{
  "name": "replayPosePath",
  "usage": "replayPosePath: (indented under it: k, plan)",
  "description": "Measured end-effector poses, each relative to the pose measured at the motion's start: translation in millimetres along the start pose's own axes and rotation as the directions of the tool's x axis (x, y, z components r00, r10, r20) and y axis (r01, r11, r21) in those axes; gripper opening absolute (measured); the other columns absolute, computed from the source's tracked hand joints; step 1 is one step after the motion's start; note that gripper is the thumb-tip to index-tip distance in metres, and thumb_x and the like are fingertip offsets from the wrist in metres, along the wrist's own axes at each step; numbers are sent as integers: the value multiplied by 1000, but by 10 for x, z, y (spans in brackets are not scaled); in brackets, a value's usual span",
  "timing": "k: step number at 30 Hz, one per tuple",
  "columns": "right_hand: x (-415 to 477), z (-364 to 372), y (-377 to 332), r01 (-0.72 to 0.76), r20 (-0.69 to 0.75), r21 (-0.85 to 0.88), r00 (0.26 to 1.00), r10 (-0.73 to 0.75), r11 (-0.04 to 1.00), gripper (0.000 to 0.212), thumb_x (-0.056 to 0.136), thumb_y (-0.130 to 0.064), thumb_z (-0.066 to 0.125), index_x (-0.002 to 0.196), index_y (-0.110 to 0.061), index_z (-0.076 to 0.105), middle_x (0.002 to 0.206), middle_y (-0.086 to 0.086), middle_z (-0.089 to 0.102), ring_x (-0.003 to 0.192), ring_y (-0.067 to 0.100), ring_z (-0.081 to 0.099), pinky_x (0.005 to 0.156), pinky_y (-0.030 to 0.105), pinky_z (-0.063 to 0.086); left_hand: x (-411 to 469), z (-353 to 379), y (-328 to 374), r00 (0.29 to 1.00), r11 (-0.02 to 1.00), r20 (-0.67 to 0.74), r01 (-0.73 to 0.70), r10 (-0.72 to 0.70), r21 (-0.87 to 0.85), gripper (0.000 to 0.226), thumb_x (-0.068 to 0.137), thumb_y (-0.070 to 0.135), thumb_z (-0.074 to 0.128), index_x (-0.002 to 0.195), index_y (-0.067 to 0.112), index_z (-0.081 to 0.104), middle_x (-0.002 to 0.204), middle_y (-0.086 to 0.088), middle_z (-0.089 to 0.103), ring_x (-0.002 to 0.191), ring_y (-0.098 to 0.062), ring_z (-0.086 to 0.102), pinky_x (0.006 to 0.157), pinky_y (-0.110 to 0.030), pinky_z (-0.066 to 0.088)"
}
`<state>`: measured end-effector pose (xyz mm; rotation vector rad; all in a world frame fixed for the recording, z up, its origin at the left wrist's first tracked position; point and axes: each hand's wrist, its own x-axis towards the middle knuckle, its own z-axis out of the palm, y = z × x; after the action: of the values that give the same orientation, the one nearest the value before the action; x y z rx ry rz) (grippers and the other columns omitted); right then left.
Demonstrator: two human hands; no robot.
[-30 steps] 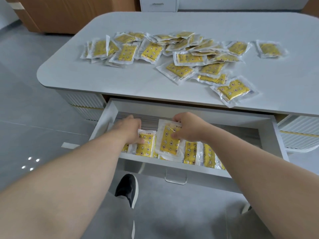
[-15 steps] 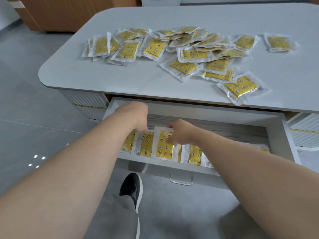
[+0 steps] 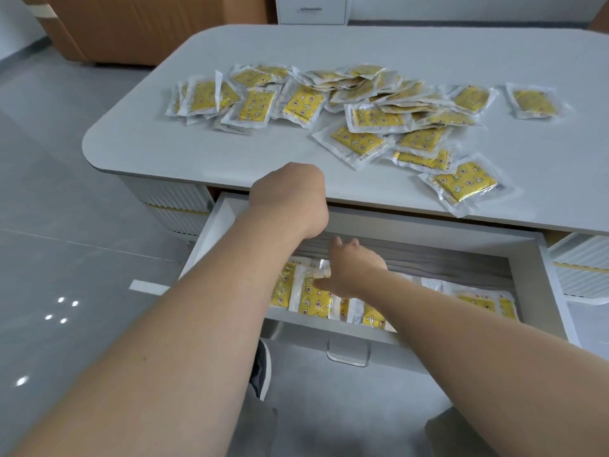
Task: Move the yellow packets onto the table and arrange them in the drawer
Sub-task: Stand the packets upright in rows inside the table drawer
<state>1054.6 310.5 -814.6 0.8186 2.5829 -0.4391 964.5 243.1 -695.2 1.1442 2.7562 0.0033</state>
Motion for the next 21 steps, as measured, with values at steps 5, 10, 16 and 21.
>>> replayPosePath:
  k: [5,10,16,21]
  plan:
    - [-229,-582,150,7,-175,169,984,23,986,20,91,-36,63,99,-18,56,94,-1,60,81,19,60,71,36,57,3,-75,146,988,985,-144,-74,51,-154,15,97,23,60,110,18,64,106,-1,64,94,-26,62,72,-36,50]
    - [-585,-957,569,-20,-339,285,933,120,958,22,93,-37,63,79,-25,51,82,-3,60,75,19,60,57,30,44,97,-16,309,963,953,-180,-235,202,-188,31,100,24,56,130,18,58,130,-2,57,115,-25,56,91,-42,50]
    - [-690,-1106,1005,-111,-530,243,817,228,964,25,98,-40,57,112,-19,60,118,5,55,110,28,52,83,38,45,300,191,518,945,947,-137,-309,296,-89,53,102,37,51,150,17,39,161,-2,32,146,-25,30,110,-44,37]
    - [-692,-1079,1275,-199,-425,153,871,246,968,61,106,-53,32,159,-24,25,167,7,18,151,33,16,118,49,24,457,313,586,956,956,-63,-290,286,-54,68,103,51,40,158,17,19,169,-4,7,156,-25,4,122,-49,20]
